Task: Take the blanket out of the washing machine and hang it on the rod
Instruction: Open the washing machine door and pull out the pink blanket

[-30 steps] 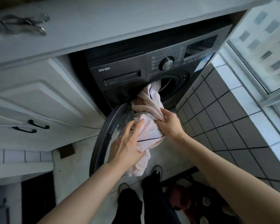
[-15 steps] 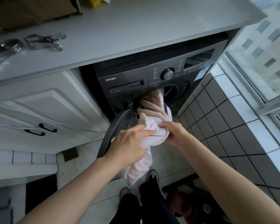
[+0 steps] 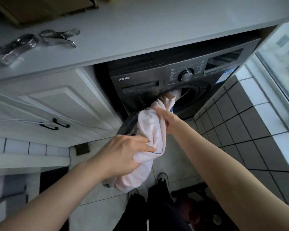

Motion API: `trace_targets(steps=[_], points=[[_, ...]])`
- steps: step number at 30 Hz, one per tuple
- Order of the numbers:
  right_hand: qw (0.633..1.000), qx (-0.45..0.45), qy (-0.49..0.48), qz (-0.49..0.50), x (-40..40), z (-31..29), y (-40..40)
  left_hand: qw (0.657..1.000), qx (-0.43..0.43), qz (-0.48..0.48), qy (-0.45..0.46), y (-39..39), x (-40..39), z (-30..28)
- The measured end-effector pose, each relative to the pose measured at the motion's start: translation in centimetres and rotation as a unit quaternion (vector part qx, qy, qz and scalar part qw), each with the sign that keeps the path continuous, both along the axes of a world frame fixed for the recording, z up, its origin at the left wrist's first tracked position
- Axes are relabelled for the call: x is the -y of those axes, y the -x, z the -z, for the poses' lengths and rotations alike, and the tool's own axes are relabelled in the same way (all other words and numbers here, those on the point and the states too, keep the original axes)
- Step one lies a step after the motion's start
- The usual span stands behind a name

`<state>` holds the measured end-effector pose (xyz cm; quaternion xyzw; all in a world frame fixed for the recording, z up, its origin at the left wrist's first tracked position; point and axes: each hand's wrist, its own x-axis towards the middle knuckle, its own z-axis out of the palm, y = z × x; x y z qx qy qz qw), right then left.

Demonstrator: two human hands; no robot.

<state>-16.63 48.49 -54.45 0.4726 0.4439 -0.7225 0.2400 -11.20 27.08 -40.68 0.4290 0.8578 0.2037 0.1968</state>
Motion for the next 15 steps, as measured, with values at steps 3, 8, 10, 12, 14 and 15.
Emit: trace_targets(steps=[3, 8, 10, 12, 14, 15], points=[[0.997, 0.031, -0.024, -0.061, -0.3, 0.2, 1.7, 0.999, 0.017, 0.022, 0.018, -0.6, 0.2, 0.2], [0.987, 0.086, -0.021, -0.132, -0.9, 0.5, 2.8, 0.999, 0.045, 0.011, 0.0, -0.8, 0.5, 0.2], [0.983, 0.094, -0.021, -0.154, -1.1, 1.1, 3.4, 0.999, 0.048, 0.018, 0.008, -0.6, 0.5, 0.2], [0.982, 0.1, -0.02, -0.159, -1.0, 1.0, 4.1, 0.998, 0.042, 0.033, 0.014, -0.5, 0.5, 0.1], [0.98, 0.103, -0.019, -0.166, -0.9, 1.2, 4.9, 0.998, 0.033, 0.043, 0.011, -0.5, 0.2, 0.0], [0.979, 0.1, -0.019, -0.175, -0.9, 1.4, 5.2, 0.998, 0.035, 0.044, 0.01, -0.4, 0.1, -0.1]])
